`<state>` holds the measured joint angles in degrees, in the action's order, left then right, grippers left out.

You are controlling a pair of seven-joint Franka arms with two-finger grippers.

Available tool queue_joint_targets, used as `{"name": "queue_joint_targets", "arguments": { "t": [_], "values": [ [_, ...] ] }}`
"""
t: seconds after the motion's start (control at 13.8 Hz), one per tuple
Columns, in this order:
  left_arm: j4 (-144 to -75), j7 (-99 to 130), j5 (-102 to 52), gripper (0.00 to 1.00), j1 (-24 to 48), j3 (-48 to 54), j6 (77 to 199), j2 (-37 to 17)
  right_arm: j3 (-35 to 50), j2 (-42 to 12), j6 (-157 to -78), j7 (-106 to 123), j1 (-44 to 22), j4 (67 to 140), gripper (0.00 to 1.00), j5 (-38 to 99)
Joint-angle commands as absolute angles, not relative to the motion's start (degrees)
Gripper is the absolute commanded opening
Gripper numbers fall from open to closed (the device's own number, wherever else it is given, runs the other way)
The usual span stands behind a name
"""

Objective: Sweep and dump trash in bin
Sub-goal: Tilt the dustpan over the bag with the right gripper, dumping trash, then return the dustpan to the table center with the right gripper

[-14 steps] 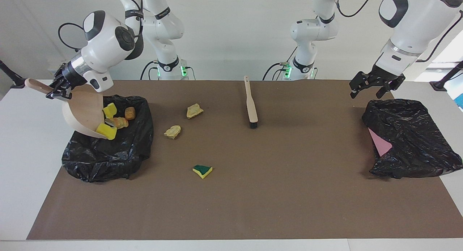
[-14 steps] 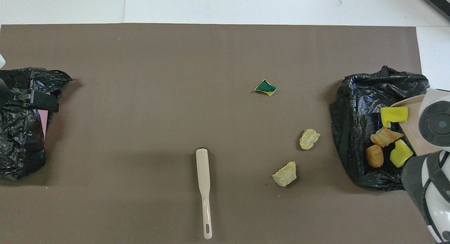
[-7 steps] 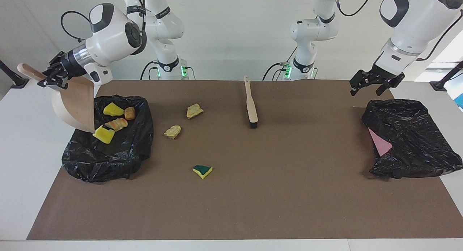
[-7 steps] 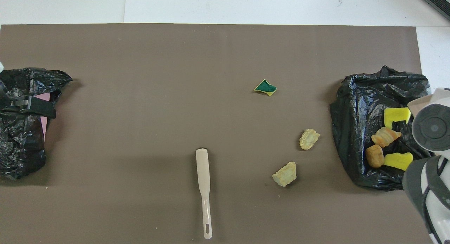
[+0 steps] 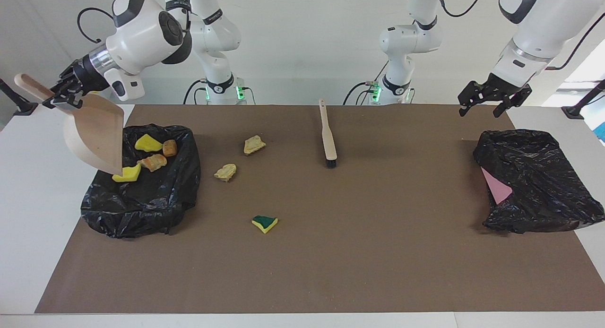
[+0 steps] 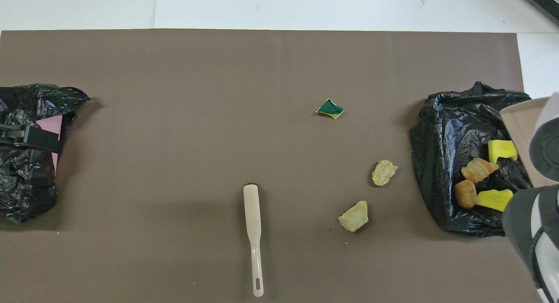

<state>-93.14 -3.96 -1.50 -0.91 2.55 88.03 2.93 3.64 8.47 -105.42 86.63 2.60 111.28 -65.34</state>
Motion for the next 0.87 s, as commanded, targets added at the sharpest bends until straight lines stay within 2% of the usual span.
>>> {"name": "queue_joint_targets", "arguments": {
  "t": [0.0, 0.22, 0.58, 0.8],
  "values": [
    [-92.46, -4.92, -0.62, 1.00, -1.23, 2.72, 86.84, 3.08, 6.58, 3.35, -101.70, 84.82, 2.64, 103.65, 0.00, -59.09],
    [-92.55, -4.92, -0.62, 1.00, -1.14, 2.72, 87.19, 3.16, 11.23, -0.25, -97.93, 79.22, 1.85, 98.89, 0.00, -52.48],
    [-92.55, -4.92, -0.62, 1.00, -1.23, 2.72, 86.84, 3.16, 11.78, -17.20, -81.50, 58.50, -11.75, 76.33, 0.00, -47.56],
    [-92.55, -5.01, -0.62, 1.00, -1.49, 2.72, 86.57, 3.16, 11.78, -22.13, -80.42, 38.56, -14.93, 70.77, 0.00, -38.35]
  ]
}}
